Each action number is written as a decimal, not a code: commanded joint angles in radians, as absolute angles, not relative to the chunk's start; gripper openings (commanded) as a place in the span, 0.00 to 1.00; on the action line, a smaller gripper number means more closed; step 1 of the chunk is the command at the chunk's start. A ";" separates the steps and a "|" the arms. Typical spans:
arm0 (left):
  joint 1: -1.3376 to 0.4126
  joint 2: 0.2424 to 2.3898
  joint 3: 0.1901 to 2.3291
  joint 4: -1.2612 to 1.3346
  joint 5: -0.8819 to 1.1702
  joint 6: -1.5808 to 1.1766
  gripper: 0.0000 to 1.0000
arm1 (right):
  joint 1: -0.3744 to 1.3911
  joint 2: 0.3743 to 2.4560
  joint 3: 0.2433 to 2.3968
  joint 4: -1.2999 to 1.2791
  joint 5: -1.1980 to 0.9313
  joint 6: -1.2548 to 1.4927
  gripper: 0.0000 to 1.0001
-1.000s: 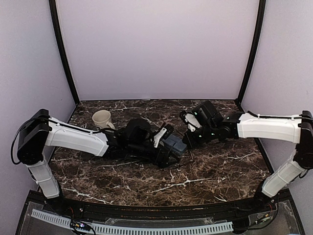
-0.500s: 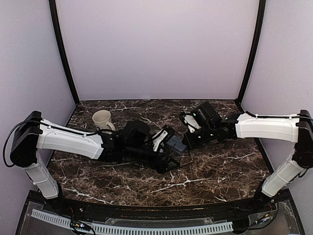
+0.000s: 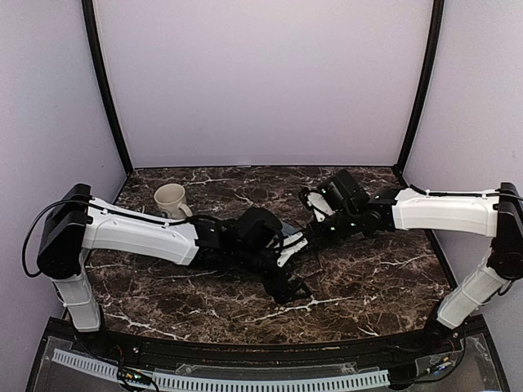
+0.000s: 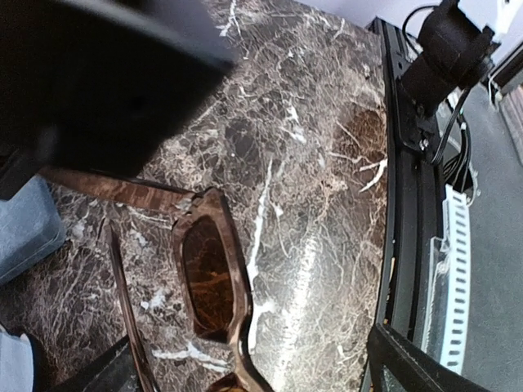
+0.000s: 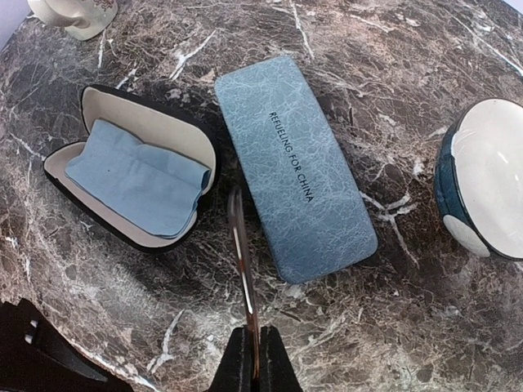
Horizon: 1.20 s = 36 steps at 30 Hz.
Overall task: Organize the sunglasses
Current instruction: Fold the right temple of the sunglasses on the sunglasses.
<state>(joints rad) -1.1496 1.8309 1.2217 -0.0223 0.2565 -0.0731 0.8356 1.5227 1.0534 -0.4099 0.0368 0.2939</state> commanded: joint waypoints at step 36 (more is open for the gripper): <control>-1.210 1.707 1.106 -0.018 0.069 0.120 0.95 | 0.841 1.536 1.040 -0.390 0.002 0.303 0.00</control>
<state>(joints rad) -1.2064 1.8141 1.1538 -0.0654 0.0490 0.1532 0.8371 1.5539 1.0565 -0.4252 -0.0036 0.2935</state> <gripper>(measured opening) 0.935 0.022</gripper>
